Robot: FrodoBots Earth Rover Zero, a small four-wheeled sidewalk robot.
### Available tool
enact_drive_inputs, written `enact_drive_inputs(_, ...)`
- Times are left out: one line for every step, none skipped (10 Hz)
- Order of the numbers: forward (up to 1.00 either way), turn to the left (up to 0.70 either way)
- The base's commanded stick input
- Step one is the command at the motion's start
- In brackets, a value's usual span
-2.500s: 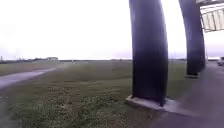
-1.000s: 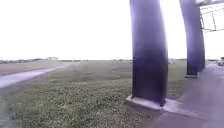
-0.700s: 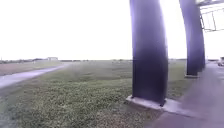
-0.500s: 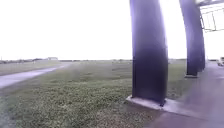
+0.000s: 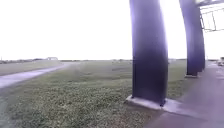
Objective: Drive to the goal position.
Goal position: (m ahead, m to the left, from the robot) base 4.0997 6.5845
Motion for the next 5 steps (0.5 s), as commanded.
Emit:
enact_drive_inputs(0.02,0.02)
enact_drive_inputs(0.04,0.04)
enact_drive_inputs(0.00,0.34)
enact_drive_inputs(0.00,0.63)
enact_drive_inputs(0.00,0.70)
